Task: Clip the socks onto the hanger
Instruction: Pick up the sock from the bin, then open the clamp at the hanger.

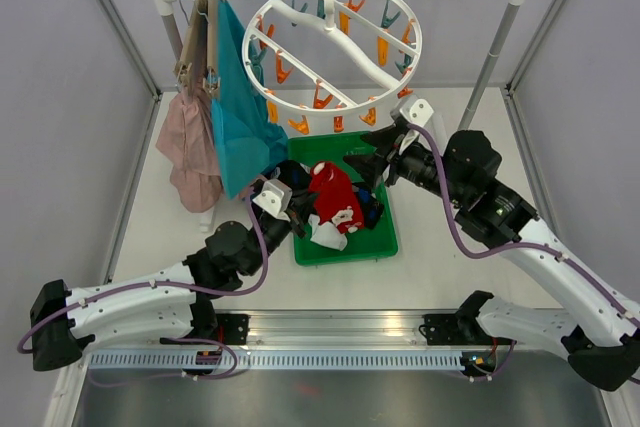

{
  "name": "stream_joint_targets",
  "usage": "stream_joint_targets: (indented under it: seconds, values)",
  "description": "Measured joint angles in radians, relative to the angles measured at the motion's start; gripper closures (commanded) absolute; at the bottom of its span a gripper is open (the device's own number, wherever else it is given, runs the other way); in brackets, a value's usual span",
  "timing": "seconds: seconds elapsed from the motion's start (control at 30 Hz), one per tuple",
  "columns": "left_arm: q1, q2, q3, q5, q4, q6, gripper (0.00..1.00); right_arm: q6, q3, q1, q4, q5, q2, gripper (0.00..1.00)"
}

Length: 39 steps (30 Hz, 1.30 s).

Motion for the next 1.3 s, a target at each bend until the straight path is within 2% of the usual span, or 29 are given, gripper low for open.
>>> stream_joint_targets:
  seconds: [0.17,0.47,1.3]
  values:
    - [0.000,-0.002,0.000,0.000,-0.010,-0.004,0.98,-0.017,-0.018,-0.041,0.031,-0.156,0.024,0.40]
    - [0.000,-0.002,0.000,0.000,-0.038,-0.005,0.98,-0.051,-0.027,-0.081,0.093,-0.267,0.051,0.39]
    - [0.000,-0.032,0.039,0.000,-0.138,-0.004,0.98,-0.078,-0.041,-0.109,0.351,-0.282,0.155,0.40]
